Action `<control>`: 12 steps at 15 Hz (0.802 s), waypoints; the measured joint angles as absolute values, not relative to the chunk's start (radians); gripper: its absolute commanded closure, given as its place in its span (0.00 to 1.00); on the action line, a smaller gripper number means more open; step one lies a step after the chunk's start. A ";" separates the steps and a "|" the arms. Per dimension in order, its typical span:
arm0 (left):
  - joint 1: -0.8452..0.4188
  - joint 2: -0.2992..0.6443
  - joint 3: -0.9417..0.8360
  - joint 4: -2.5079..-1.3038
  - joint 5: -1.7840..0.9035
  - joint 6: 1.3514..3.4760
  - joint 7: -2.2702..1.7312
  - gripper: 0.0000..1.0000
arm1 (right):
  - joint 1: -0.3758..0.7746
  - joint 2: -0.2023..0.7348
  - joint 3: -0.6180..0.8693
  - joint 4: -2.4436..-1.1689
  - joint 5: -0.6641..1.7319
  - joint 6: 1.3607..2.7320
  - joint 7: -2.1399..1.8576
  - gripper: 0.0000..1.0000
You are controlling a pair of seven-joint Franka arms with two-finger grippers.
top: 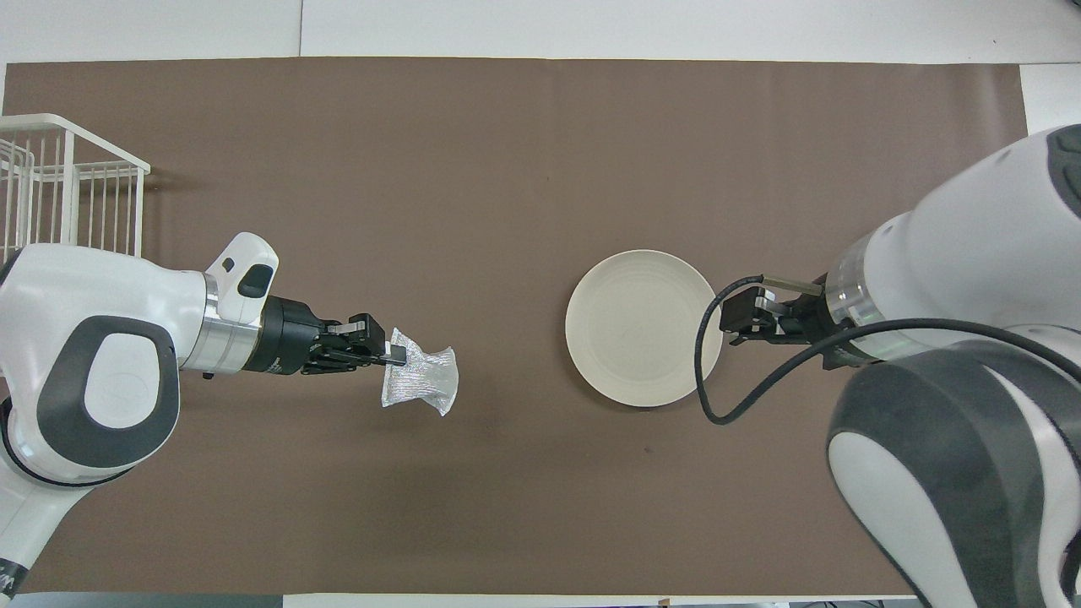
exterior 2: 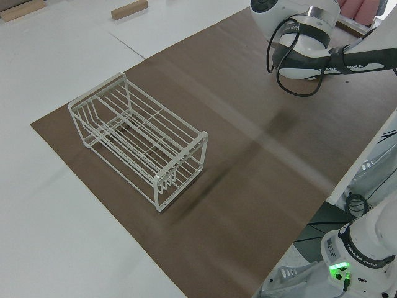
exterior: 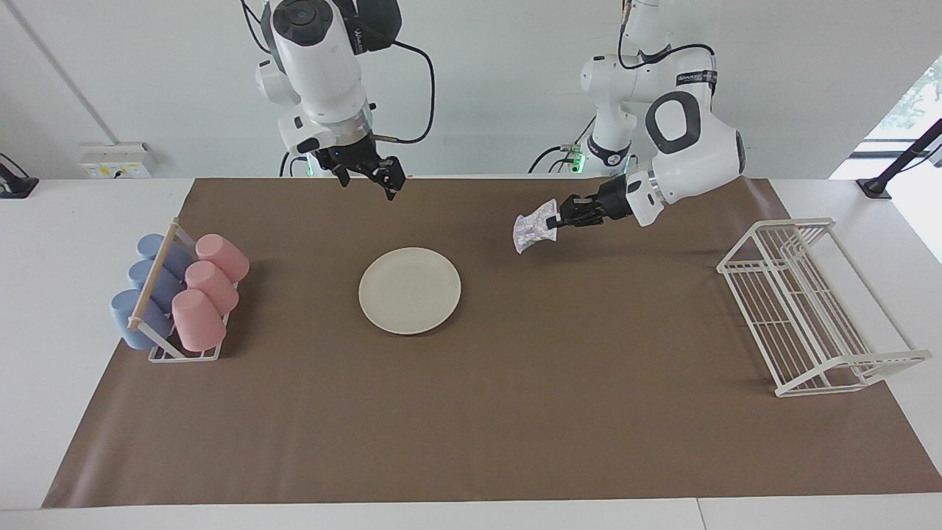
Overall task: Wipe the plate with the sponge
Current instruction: 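Carry the sponge to the rack while the right gripper returns to rest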
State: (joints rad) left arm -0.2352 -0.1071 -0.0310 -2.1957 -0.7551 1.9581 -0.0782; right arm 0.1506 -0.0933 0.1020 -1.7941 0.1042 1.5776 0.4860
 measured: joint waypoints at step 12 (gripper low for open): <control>-0.368 -0.057 -0.035 -2.017 0.287 1.709 -0.462 1.00 | -0.079 -0.080 0.095 -1.721 0.053 1.582 0.086 0.00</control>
State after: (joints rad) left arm -0.3682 -0.0567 -0.0351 -2.0172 0.2868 1.7093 -0.4620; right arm -0.0792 -0.0797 0.0948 -1.7212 0.0528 1.5823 0.0855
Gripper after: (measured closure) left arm 0.965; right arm 0.000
